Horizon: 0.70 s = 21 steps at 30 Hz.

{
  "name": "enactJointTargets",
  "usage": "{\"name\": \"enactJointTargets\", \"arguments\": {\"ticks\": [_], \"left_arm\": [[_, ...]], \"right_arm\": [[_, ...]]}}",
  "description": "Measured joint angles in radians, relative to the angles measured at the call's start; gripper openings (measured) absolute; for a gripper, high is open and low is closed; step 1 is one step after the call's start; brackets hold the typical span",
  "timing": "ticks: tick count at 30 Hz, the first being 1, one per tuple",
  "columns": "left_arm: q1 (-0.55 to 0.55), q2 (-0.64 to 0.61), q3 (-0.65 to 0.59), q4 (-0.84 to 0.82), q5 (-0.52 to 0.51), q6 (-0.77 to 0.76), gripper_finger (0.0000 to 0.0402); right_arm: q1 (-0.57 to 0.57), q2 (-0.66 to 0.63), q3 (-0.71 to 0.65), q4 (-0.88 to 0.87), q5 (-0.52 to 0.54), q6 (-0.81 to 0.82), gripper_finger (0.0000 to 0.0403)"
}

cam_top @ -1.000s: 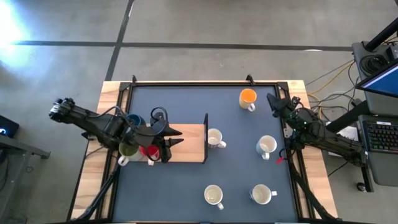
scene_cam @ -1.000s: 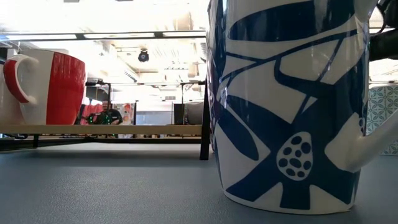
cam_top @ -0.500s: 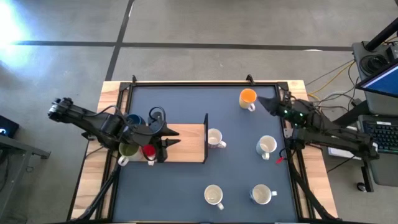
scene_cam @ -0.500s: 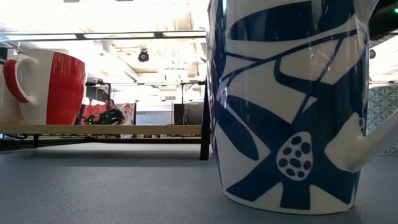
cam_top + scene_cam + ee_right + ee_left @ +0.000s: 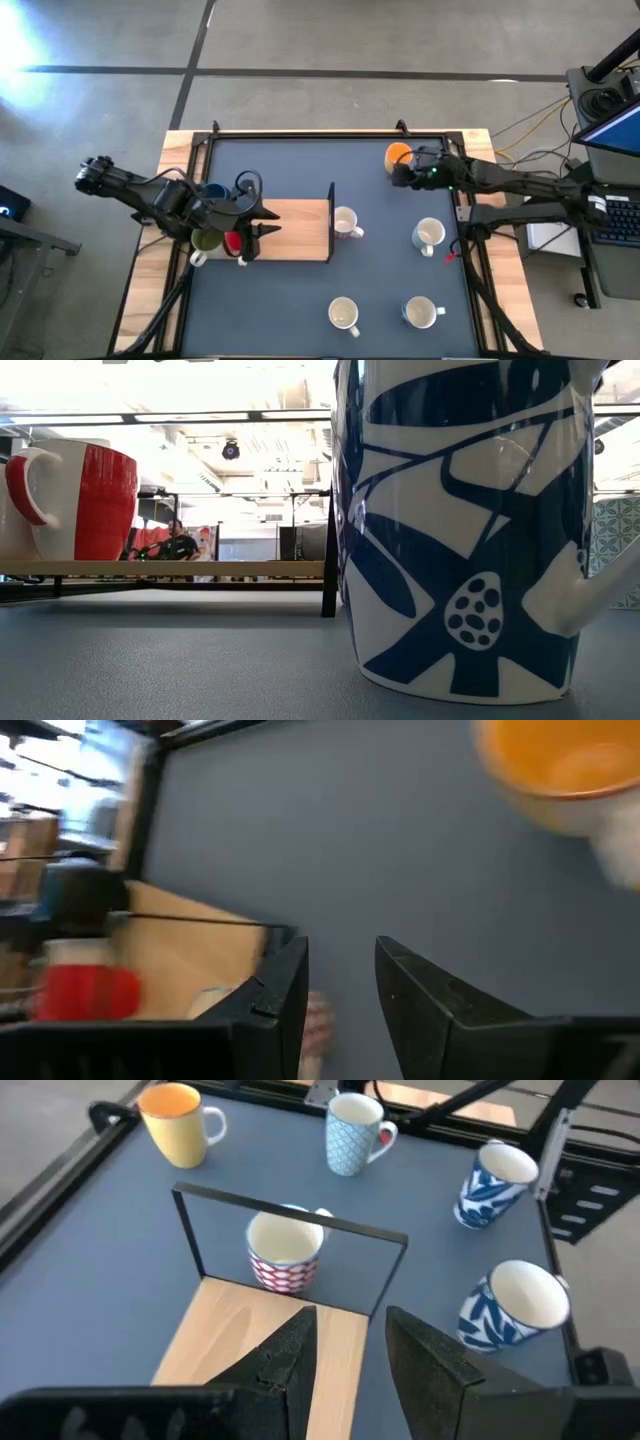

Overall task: Place coffee mugs
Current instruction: Put the white red patterned mug on the shelf

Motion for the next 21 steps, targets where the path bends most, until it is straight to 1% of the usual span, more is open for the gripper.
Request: {"name": "enactJointTargets", "arguments": {"ticks": [10, 15, 21], "left_arm": [[-0.001, -0.019, 0.000, -0.057, 0.053, -0.026, 0.0103], [-0.001, -0.033, 0.000, -0.082, 0.067, -0.024, 0.0103], [-0.001, -0.042, 0.000, -0.109, 0.112, -0.023, 0.0103]], "right_arm": [[0.153, 0.178, 0.077, -0.001, 0.001, 0.074, 0.0106], [0.224, 0.273, 0.152, 0.003, 0.008, 0.073, 0.0100], [0.265, 0.395, 0.258, -0.014, 0.009, 0.017, 0.0089]]}}
